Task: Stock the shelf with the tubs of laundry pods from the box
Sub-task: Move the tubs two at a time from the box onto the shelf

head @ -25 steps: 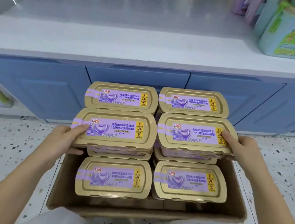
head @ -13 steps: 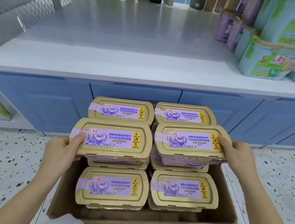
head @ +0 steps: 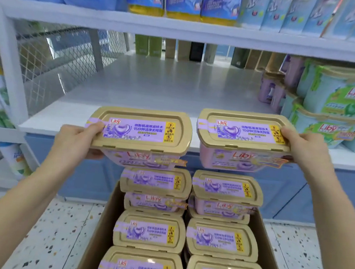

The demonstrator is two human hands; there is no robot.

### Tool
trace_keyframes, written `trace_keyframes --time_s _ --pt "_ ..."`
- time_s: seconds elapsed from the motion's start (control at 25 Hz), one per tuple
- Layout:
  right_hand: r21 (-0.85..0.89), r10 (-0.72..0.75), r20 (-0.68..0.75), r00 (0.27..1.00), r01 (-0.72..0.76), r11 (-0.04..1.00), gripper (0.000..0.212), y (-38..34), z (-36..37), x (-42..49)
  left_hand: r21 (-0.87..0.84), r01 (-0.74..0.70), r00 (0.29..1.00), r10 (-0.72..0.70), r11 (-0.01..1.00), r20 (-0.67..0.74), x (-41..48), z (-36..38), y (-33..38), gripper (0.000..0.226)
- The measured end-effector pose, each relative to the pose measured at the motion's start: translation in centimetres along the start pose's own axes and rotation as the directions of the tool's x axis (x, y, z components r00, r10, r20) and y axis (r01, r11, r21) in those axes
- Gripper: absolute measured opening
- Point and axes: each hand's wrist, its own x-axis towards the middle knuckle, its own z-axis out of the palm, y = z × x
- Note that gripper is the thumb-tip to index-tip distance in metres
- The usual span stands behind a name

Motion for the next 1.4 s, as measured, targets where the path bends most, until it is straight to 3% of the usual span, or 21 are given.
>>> trace_keyframes --time_s 0.12,0.36,0.48,0.64,0.84,1.08,1.16,1.28,1.4 --pt "0.048 -0.016 -0.017 1.000 0.017 0.999 0.063 -1.8 1.2 3.8 -0.011 0.022 0.999 -0.022 1.000 0.032 3.3 1.4 2.4 0.030" --pt "0.155 0.072 0.014 0.997 -0.073 0.985 0.043 -2.2 3.8 9.6 0.015 0.034 0.998 -0.035 0.999 0.048 8.9 4.3 4.9 0.040" --pt "0.110 0.103 0.059 0.993 -0.110 0.988 0.052 -1.4 5.2 11.5 0.046 0.049 0.998 -0.052 0.998 0.044 11.0 5.8 4.7 0.040" --pt "0.075 0.135 0.103 0.985 -0.143 0.987 0.038 -1.3 6.7 12.4 0.090 0.102 0.993 -0.107 0.991 0.058 13.2 6.9 3.6 0.042" --pt "0.100 0.167 0.156 0.974 -0.184 0.978 0.050 -0.6 7.6 13.2 0.105 0.132 0.987 -0.141 0.986 0.075 13.8 7.7 2.8 0.045" --pt "0.341 -0.066 0.261 0.963 -0.028 0.940 0.086 1.6 6.8 8.9 -0.003 0.026 0.996 -0.026 1.000 0.087 11.3 7.8 0.4 0.054" --pt "0.356 -0.131 0.207 0.969 0.050 0.933 0.071 3.2 7.1 7.6 -0.017 -0.074 0.996 0.074 0.997 0.050 9.7 7.7 -1.3 0.057" --pt "0.323 -0.111 0.094 0.989 0.076 0.943 0.029 6.7 7.4 5.5 0.041 -0.216 0.973 0.218 0.976 -0.070 7.0 6.6 -4.4 0.055" --pt "0.186 -0.085 -0.055 0.995 0.094 0.978 0.014 10.2 6.6 2.4 0.154 -0.281 0.949 0.298 0.947 -0.104 3.7 5.0 -7.9 0.054"
